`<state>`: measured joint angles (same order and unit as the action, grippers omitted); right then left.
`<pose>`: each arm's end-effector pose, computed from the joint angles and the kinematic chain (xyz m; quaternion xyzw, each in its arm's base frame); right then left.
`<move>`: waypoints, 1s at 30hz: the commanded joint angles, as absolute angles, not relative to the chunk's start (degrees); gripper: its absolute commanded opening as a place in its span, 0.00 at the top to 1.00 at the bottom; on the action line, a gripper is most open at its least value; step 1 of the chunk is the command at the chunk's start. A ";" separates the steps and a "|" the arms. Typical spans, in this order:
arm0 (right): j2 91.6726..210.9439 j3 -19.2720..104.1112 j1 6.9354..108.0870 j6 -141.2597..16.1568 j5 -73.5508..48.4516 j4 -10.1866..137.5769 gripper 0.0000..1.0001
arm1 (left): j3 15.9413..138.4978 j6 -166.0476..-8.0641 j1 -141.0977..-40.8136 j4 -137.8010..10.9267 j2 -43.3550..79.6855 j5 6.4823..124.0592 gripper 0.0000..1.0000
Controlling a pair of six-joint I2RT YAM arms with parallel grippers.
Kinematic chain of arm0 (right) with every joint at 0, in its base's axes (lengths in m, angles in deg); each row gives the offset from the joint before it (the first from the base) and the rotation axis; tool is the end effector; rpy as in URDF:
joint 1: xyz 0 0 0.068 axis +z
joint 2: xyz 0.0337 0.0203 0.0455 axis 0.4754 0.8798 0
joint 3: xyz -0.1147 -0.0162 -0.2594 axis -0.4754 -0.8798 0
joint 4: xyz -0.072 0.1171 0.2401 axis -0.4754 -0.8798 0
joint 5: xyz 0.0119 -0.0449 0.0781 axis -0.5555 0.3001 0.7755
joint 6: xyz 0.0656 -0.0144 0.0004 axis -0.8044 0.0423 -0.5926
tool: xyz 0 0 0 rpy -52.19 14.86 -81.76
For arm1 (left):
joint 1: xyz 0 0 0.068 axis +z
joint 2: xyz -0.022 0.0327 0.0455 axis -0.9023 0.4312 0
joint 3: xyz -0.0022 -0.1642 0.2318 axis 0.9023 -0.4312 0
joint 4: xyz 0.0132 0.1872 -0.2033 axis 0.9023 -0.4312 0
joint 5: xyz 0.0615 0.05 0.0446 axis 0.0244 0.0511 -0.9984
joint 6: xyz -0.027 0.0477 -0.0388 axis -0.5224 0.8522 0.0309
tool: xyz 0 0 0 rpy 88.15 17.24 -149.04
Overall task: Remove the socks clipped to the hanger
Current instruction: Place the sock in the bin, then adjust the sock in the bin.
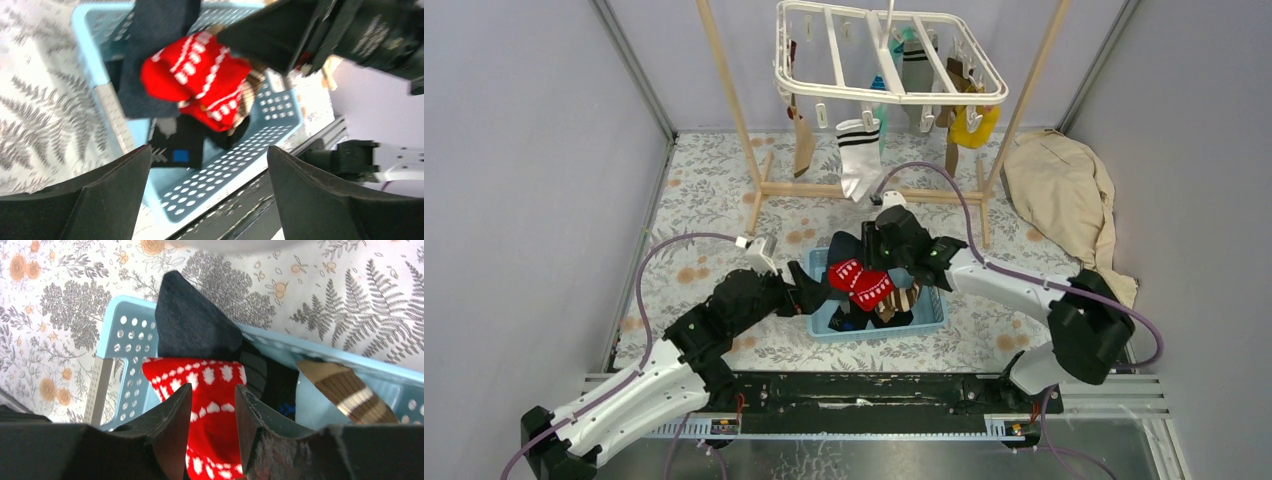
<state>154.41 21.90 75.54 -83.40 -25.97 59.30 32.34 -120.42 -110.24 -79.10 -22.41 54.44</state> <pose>0.2453 0.2566 0.2419 -0.1261 0.8733 0.2492 0.3991 0.1270 -0.1270 0.2502 -0.0066 0.8245 -0.3895 0.4105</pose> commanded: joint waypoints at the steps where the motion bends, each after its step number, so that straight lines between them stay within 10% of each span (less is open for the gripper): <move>1: 158.47 26.02 77.70 -82.62 -31.49 68.51 0.57 | 26.76 -124.34 -110.60 -80.61 -26.13 52.44 0.15; 7: 164.61 28.97 79.93 -82.43 -32.58 69.55 0.58 | 21.70 -127.20 -110.55 -80.88 -28.83 51.93 0.41; 30: 168.58 18.55 91.83 -86.20 -31.16 72.54 0.63 | 20.32 -126.71 -110.60 -67.20 -13.91 50.80 0.43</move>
